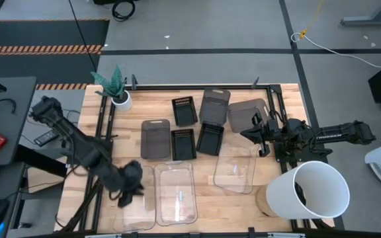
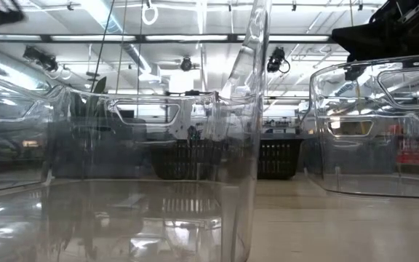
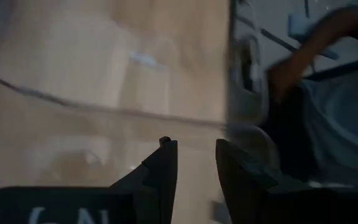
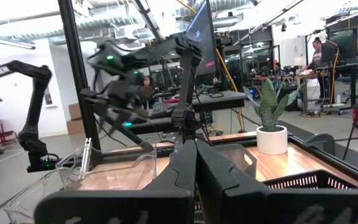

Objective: Stack baskets by color
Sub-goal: Stack the left transparent bin on top of the middle transparent bin

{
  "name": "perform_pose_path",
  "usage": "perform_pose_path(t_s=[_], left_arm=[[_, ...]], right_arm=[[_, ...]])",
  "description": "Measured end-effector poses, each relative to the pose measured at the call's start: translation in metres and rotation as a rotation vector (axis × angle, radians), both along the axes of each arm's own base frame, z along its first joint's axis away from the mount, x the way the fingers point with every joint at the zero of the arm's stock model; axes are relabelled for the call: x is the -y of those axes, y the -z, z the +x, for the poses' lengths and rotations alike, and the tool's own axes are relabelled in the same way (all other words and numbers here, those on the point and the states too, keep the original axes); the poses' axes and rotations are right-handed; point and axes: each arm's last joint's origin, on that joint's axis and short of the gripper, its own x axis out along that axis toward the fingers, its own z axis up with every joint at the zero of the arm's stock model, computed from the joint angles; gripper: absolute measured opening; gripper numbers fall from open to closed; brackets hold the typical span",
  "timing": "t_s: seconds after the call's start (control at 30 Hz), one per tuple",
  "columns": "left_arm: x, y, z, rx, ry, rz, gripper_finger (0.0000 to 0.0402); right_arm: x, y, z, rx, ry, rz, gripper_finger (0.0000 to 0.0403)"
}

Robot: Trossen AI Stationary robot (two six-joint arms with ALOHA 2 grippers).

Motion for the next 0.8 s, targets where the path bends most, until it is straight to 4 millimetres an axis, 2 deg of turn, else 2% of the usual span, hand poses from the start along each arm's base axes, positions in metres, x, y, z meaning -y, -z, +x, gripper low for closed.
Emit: perform_pose_path(t_s=[0.27,0.4,0.63,0.8], left_arm=[[0.074,-0.003,0.003,-0.117,0.011,-0.095,0.0116],[0.103,-0.005,0.006,-0.157,-0.006,-0.07,0.0116],[0.14,-0.011,0.01,-0.235,-0.047,0.059,0.0116],[0.157,-0.01,0.011,-0.283,-0.052,0.164,0.0116]], right_arm=[[0.0,0.0,0.0,0.0,0.0,0.0,0.001],[0.0,0.0,0.0,0.0,0.0,0.0,0.001],[0.0,0.0,0.0,0.0,0.0,0.0,0.001],[0.0,0.0,0.0,0.0,0.0,0.0,0.001]])
